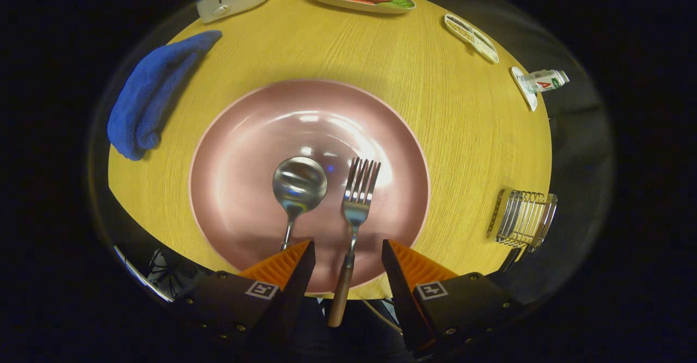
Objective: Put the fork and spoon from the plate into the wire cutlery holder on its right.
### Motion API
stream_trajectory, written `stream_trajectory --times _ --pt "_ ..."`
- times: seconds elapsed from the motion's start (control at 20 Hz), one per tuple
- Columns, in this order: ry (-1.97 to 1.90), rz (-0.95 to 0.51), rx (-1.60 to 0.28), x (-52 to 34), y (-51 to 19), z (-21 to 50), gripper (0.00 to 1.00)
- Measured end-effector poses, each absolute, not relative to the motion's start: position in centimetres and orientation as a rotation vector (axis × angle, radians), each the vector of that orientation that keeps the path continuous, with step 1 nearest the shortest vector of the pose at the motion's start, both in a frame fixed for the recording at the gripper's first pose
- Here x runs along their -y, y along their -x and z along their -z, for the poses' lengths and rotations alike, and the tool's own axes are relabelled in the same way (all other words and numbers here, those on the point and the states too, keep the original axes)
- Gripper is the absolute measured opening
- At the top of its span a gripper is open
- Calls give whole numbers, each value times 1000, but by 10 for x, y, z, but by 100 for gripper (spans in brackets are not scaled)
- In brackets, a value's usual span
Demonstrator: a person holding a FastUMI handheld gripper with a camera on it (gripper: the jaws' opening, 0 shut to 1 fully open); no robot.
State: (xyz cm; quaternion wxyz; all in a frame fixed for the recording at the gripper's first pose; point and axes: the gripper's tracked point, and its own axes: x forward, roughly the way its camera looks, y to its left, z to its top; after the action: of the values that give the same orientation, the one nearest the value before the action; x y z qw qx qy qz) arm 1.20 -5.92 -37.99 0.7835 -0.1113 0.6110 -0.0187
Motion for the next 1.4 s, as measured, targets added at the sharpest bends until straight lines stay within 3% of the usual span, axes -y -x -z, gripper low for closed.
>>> stream_trajectory --times 0.15,0.25,0.3,0.45,0.5,1.4 --pt "240 32 -1328 59 -10 387 70" --pt "224 9 -1329 56 -10 390 39" --pt "230 10 -1334 57 -10 389 29" --pt "249 25 -1335 63 -11 391 26" --pt "236 -13 -1328 58 -15 385 5" --pt "237 185 -1294 108 -4 314 5"
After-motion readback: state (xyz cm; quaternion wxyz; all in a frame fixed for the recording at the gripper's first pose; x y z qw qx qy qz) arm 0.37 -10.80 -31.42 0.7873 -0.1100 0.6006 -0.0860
